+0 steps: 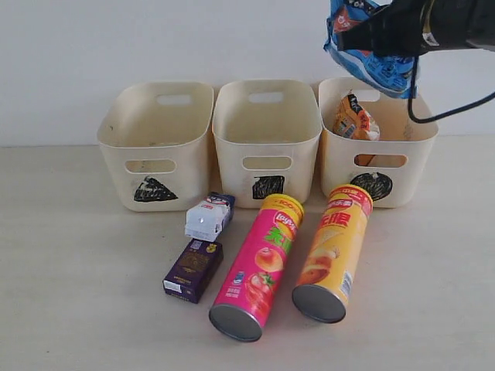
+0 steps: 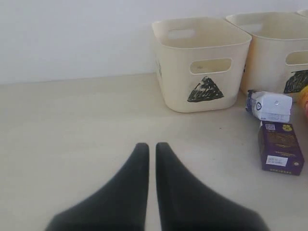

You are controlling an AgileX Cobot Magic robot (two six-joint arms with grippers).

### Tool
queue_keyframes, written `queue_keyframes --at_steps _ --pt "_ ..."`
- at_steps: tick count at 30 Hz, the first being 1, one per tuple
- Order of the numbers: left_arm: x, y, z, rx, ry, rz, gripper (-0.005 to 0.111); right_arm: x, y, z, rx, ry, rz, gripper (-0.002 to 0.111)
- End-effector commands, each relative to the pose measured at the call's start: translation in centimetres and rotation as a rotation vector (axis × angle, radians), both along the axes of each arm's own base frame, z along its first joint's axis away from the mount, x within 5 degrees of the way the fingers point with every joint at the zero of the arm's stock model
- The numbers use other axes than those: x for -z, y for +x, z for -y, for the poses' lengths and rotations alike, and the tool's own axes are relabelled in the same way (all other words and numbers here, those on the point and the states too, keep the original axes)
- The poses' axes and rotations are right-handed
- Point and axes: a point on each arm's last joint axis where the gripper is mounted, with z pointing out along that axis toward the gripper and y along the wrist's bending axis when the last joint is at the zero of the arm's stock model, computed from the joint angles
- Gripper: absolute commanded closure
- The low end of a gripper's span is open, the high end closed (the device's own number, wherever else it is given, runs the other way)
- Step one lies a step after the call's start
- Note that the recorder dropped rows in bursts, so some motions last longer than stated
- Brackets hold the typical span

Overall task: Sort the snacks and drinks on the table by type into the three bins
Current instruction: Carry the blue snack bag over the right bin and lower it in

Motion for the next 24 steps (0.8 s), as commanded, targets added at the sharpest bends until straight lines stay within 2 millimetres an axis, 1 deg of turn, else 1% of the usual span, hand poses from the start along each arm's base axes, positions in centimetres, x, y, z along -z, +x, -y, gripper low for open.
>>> queue_keyframes --at_steps 1,5,10,13,15,19,23,24 --pt "0.0 0.0 0.1 0.007 -0.008 0.007 0.103 0.0 2.1 0.0 0.072 0.108 -0.006 0.108" --pt "0.0 0.0 0.1 0.007 -0.008 0.007 0.103 0.6 3.8 0.4 0.127 0.165 -0.017 0.108" --pt "0.0 0.0 0.1 0.007 -0.008 0.007 0.103 1.8 5.6 2.3 0.211 0.277 -0.041 0.108" --pt "0.0 0.0 0.1 0.007 -0.008 0.007 0.103 2.7 6.4 3.4 0.239 0.389 -0.061 0.108" --pt "0.0 0.0 0.1 0.007 -0.008 0.007 0.103 3.2 6.8 3.9 0.237 0.439 -0.072 0.108" --pt "0.0 0.0 0.1 0.007 -0.008 0.007 0.103 4.3 7.3 4.6 0.271 0.455 -0.093 0.108" --pt "0.0 0.0 0.1 0.007 -0.008 0.007 0.103 5.2 7.7 4.6 0.297 0.526 -0.121 0.108" --pt "0.0 0.0 0.1 0.007 -0.008 0.007 0.103 5.7 7.8 4.6 0.316 0.568 -0.136 0.108"
